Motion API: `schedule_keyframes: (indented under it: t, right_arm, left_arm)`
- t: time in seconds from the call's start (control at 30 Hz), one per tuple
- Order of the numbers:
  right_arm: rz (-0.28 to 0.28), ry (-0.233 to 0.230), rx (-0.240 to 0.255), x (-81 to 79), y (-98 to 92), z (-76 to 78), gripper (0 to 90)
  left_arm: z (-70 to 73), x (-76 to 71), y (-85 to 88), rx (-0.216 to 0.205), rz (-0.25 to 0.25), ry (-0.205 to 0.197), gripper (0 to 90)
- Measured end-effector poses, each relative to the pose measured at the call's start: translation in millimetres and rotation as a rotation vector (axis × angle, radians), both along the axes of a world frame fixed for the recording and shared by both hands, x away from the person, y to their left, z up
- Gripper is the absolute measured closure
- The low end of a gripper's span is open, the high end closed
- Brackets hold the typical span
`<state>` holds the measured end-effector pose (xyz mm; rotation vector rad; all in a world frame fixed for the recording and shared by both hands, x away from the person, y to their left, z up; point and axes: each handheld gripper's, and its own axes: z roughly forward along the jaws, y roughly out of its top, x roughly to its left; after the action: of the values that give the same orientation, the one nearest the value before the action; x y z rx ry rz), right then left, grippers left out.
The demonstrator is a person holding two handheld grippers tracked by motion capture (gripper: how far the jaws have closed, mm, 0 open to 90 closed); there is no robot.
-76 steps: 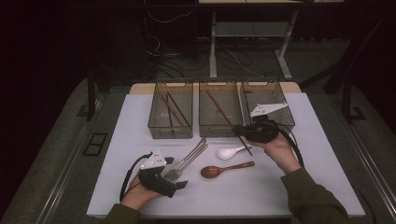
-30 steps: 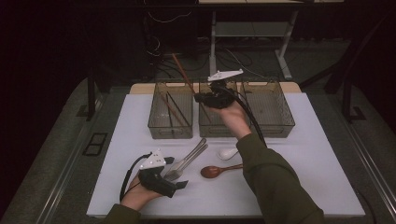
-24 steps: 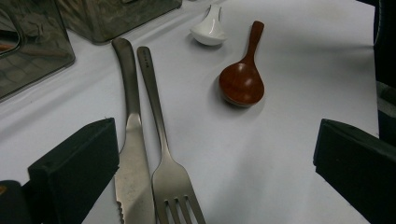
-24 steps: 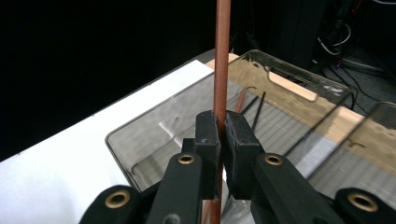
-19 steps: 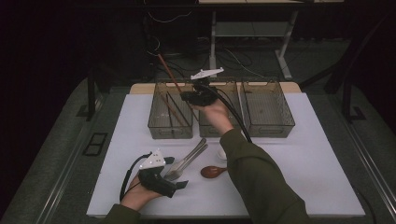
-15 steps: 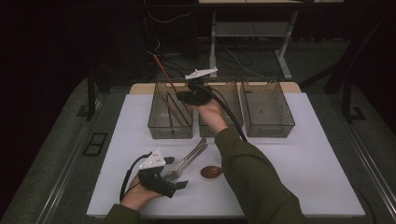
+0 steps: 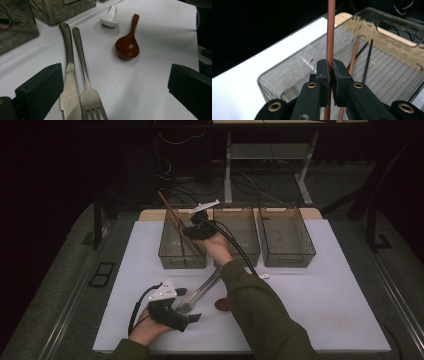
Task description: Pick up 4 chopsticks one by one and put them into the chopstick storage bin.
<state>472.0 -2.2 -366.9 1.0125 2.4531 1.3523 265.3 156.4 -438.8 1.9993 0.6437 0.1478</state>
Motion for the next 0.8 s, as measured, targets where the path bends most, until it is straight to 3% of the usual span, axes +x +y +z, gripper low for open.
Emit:
schedule_keyframes:
  t: [0.33, 0.4, 0.53, 0.8]
  right_arm:
    - [-0.031, 0.080, -0.106, 3.5, 4.9, -17.7, 83.0]
    - [-0.030, 0.078, -0.106, 3.2, 5.3, -16.3, 72.3]
    - [-0.018, 0.068, -0.121, 2.0, 4.7, -13.8, 61.7]
    - [0.037, 0.063, -0.058, -5.0, -6.1, -0.1, 51.8]
  left_arm:
    - [-0.1, -0.3, -0.2, -0.002, 0.000, 0.005, 0.0]
    - [-0.1, -0.2, -0.1, -0.003, 0.001, 0.004, 0.0]
    - [-0.1, -0.2, -0.2, -0.001, -0.001, 0.004, 0.0]
    - [-0.2, 0.2, 0.7, 0.004, -0.001, 0.002, 0.0]
